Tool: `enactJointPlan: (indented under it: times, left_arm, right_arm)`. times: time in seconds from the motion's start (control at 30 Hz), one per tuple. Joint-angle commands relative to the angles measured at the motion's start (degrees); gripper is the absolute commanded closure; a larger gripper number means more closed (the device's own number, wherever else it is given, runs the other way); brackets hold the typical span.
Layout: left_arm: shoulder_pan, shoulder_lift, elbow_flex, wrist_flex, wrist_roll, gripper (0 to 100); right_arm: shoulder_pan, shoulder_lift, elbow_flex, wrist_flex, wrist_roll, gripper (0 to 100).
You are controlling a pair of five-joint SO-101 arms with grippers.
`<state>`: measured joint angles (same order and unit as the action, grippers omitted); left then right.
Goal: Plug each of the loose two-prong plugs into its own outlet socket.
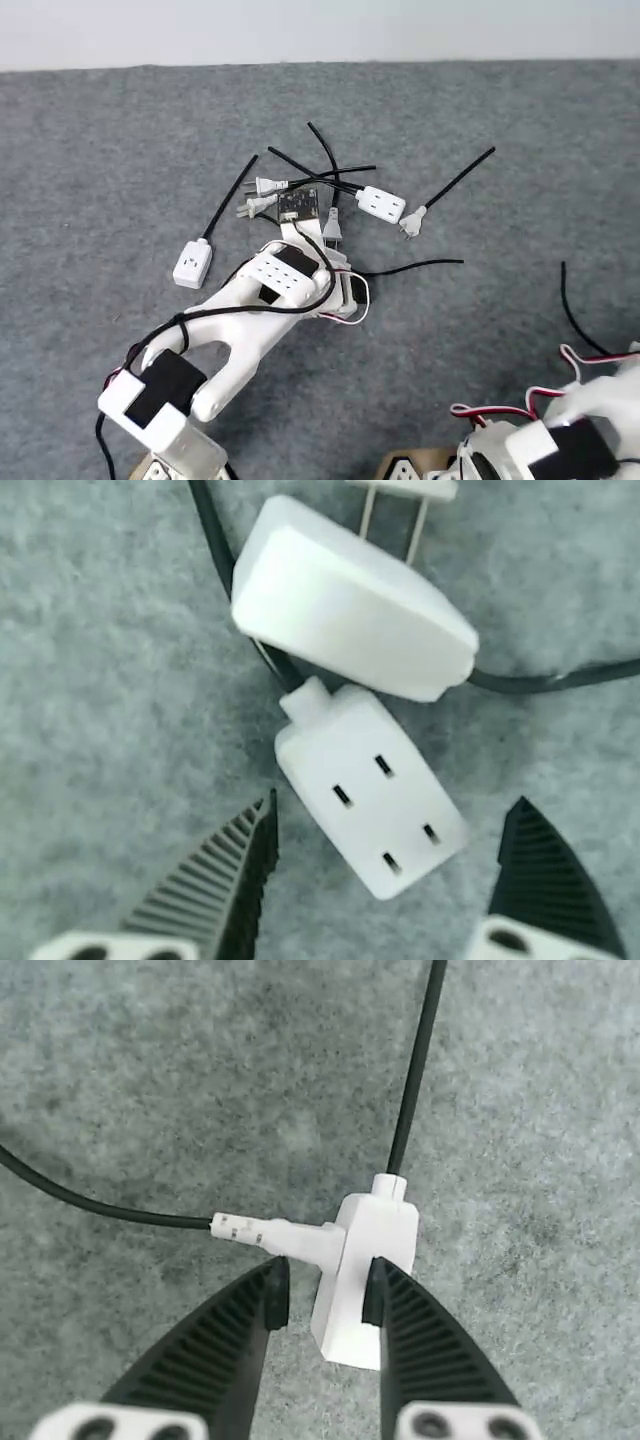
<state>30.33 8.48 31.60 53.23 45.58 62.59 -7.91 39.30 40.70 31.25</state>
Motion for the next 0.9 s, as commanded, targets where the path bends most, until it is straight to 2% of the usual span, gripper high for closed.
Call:
enactJointPlan:
  times: [0.0, 0.1, 0.2, 0.37, 0.57, 0.8, 0.87]
  left_arm:
    - [0.35, -0.18, -2.95, 0.44, 0.88, 67]
    - [0.18, 2.20, -5.14, 1.05, 0.88, 69]
    - [0.79, 5.36, -9.10, 3.69, 0.26, 76]
    - [1.14, 8.09, -12.44, 5.71, -6.77, 98]
    - [1.23, 3.25, -6.55, 5.71, -7.82, 99]
    - [1.41, -15.74, 8.57, 5.01, -7.91, 99]
    - [2.46, -20.48, 14.90, 2.55, -7.91, 99]
  right_arm:
    - [-0.66, -0.66, -3.78, 1.54, 0.79, 88.6]
    - [-1.98, -0.66, -5.89, 6.46, 0.88, 88.6]
    - [-3.21, -0.66, -7.38, 9.80, 0.88, 88.7]
    - [-4.18, -0.22, -7.47, 10.15, 0.88, 89.0]
    - [-3.91, -0.31, -7.38, 10.24, 0.79, 89.0]
    - [-4.26, -0.31, -7.38, 10.33, 0.44, 89.1]
    - [-4.26, -0.22, -7.30, 10.33, 0.44, 89.1]
